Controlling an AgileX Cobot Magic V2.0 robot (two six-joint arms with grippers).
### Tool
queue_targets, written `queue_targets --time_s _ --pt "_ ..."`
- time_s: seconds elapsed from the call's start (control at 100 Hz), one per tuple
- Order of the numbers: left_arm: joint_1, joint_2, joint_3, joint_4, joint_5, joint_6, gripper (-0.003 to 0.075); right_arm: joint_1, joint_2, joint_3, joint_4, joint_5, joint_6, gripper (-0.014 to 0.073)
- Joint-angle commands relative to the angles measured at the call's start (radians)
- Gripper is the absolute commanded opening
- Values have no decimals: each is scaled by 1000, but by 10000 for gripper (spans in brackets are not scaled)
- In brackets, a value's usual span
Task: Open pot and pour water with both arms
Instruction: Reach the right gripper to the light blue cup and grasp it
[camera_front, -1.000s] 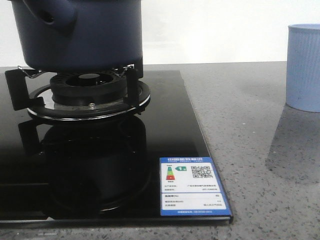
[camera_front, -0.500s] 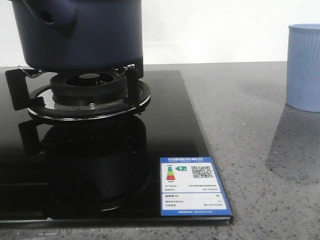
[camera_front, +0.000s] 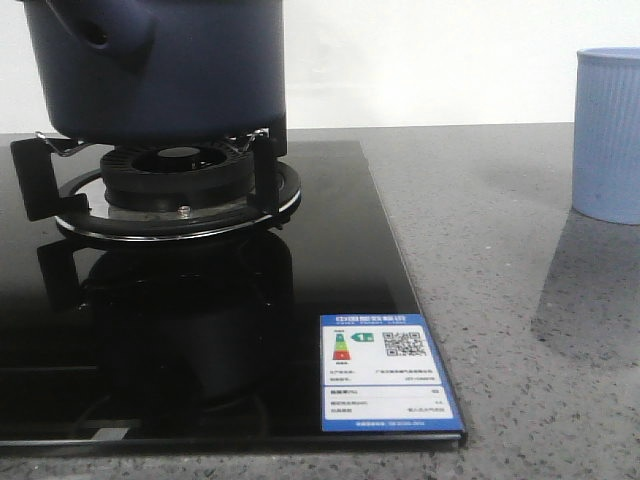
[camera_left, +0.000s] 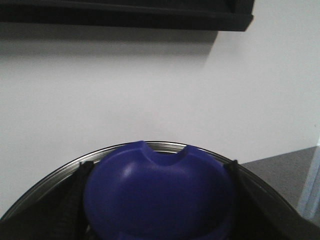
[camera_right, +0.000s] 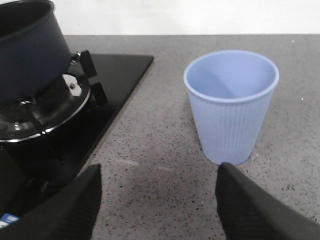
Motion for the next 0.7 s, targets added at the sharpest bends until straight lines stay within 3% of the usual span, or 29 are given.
queue_targets --time_s 0.0,0.2,0.42,0.59,0.69 --pt "52 -65 -38 5 -56 -1 372 0 36 -1 14 -140 -17 442" --pt "188 -134 -38 5 36 -1 372 0 121 36 14 -311 -17 442" --pt "256 -182 -38 5 40 -1 372 1 290 42 14 -413 -17 446" --pt "265 -182 -38 14 61 -1 372 1 376 42 17 -471 -17 560" --pt "265 -182 -38 14 83 -1 372 1 402 42 17 -457 -17 577"
